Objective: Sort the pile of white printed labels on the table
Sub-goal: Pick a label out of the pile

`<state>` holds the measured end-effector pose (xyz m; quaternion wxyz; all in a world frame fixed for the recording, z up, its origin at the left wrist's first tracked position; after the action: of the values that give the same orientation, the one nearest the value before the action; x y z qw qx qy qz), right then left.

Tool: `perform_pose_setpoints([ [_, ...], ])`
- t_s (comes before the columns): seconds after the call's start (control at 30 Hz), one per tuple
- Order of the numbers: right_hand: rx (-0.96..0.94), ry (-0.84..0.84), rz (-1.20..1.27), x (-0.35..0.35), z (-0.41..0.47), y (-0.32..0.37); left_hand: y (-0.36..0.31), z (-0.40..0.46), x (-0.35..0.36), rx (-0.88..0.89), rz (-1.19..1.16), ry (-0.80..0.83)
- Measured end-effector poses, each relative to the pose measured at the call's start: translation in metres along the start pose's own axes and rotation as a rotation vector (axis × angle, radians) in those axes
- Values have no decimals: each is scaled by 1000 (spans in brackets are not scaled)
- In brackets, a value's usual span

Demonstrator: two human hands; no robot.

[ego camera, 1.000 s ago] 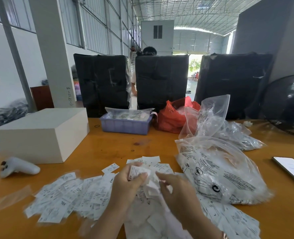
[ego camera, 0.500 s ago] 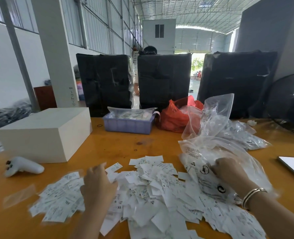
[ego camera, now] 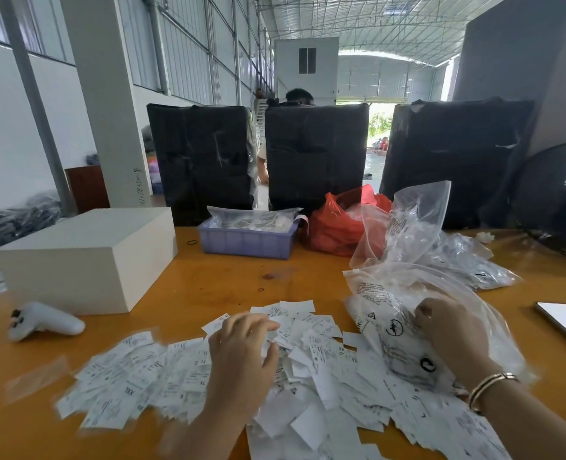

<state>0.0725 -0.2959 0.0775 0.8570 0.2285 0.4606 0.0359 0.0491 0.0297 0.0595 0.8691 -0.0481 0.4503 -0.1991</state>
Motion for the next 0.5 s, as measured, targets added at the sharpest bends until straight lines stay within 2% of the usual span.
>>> perform_pose_setpoints([
  [0.2,-80,-187,78,-22,-1,7,-2,0,1,23,-38,-2],
  [0.33,-165,-290,354,-40,-10,29,-6,0,2,40,-78,14],
  [0.4,-100,-224,652,-38,-18,44,-10,0,3,52,-145,39],
  [0.5,108,129,1093,-4,-42,74,-17,-2,5,1,-436,145],
])
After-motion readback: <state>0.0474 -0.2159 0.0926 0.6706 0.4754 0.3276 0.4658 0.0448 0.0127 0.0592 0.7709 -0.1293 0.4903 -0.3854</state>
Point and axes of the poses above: each hand's wrist, its own z-axis towards the middle knuckle, its own x-axis out of the palm, y = z × x, the point moved 7 cm from there along z, towards the middle knuckle, and after that the axes turned 5 degrees about z, right-handed, at the moved point
